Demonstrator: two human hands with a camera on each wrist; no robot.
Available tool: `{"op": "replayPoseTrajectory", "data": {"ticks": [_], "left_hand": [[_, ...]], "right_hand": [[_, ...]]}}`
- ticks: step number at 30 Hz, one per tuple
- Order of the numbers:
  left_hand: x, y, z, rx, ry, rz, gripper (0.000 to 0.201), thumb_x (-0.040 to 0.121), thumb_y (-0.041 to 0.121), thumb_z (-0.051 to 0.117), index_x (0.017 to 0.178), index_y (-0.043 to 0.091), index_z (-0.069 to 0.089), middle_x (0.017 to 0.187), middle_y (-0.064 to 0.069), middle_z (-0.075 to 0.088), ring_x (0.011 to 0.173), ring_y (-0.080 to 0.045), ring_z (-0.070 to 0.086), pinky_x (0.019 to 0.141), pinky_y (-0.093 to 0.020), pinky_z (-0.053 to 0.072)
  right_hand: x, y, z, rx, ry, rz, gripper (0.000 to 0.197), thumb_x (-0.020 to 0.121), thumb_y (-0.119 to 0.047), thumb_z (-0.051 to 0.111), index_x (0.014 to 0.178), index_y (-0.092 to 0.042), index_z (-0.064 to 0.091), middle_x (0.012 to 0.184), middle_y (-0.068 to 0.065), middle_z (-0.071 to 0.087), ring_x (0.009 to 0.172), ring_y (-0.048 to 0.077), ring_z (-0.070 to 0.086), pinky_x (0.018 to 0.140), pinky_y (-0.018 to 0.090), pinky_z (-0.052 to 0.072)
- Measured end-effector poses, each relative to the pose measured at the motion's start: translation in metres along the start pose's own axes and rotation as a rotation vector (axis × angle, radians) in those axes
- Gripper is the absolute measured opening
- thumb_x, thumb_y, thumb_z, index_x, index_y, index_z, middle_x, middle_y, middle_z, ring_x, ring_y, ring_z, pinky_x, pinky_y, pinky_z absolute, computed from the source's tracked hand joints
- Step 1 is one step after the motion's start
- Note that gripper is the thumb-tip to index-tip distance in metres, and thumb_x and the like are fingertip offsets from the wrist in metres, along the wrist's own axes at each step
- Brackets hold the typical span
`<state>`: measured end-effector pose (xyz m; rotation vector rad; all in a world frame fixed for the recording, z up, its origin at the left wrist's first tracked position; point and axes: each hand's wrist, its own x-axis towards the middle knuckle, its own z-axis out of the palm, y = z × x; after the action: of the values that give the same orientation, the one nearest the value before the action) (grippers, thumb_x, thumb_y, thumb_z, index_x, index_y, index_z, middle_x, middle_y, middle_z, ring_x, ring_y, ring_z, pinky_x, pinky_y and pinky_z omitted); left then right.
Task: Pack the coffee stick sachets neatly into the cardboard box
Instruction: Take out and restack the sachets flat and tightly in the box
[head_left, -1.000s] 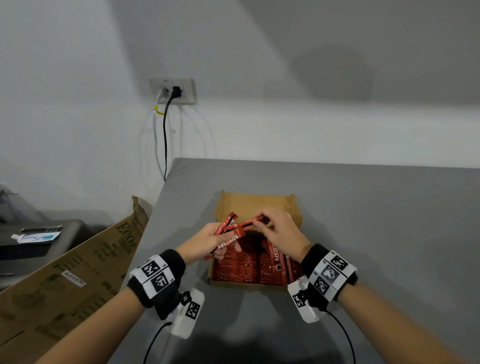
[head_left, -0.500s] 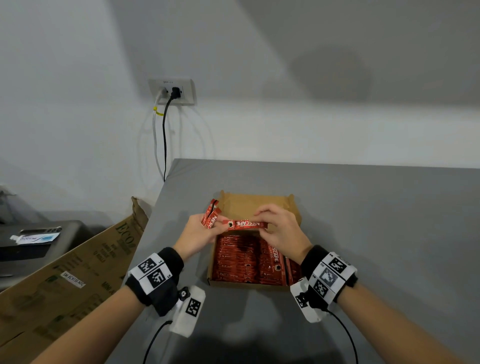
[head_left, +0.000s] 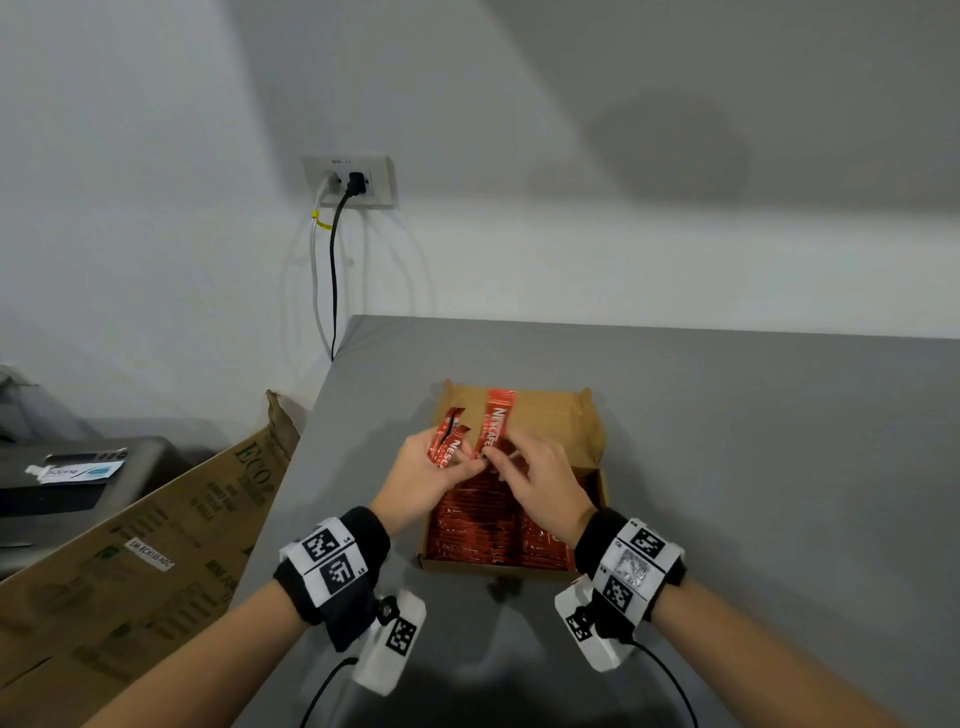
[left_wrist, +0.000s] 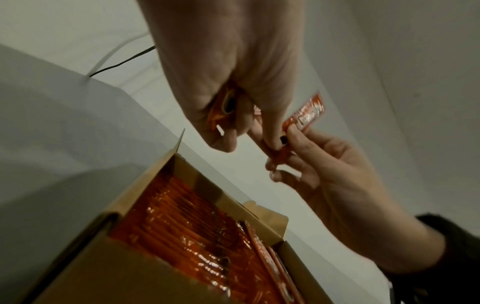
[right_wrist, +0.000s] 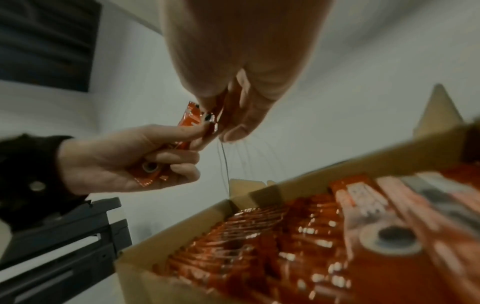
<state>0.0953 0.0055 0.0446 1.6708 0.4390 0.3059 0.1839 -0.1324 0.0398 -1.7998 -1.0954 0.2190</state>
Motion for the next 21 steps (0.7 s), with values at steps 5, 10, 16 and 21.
{"op": "replayPoseTrajectory", "data": {"ticks": [5,10,16,21], "left_hand": [[0.001,-0.007,-0.014,0.5,-0.043,0.07,0.024,0.067,0.016,0.082,0.077,0.008,0.062,0.072,0.008,0.065,0.064,0.006,0.058,0.065,-0.008,0.045],[-0.004,-0.01,-0.018,1.031,-0.445,-0.015,0.06,0.063,0.036,0.083,0.114,0.016,0.059,0.109,0.003,0.065,0.099,-0.016,0.062,0.086,-0.028,0.051],[-0.007,-0.022,-0.008,1.11,-0.407,0.058,0.057,0.065,0.047,0.078,0.11,0.019,0.059,0.107,0.003,0.064,0.098,-0.016,0.06,0.084,-0.028,0.048],[-0.008,-0.018,-0.006,1.185,-0.391,0.109,0.059,0.068,0.052,0.075,0.109,0.015,0.055,0.108,-0.001,0.063,0.098,-0.021,0.061,0.08,-0.029,0.046]], "right_hand": [[0.0,0.004,-0.013,-0.224,-0.052,0.039,0.017,0.09,-0.022,0.06,0.093,-0.007,0.068,0.097,0.001,0.06,0.084,0.011,0.056,0.079,0.021,0.047],[-0.018,0.006,-0.016,-0.163,-0.328,0.187,0.018,0.078,-0.021,0.074,0.092,-0.012,0.067,0.09,-0.001,0.068,0.079,0.007,0.061,0.072,0.014,0.049],[-0.026,0.008,-0.013,-0.23,-0.492,0.176,0.019,0.087,-0.023,0.064,0.102,-0.012,0.071,0.106,0.0,0.07,0.095,0.008,0.063,0.085,0.016,0.048],[-0.029,-0.002,-0.004,-0.365,-0.627,0.125,0.019,0.088,-0.018,0.061,0.102,-0.009,0.071,0.103,0.007,0.071,0.092,0.017,0.065,0.086,0.023,0.05]]}}
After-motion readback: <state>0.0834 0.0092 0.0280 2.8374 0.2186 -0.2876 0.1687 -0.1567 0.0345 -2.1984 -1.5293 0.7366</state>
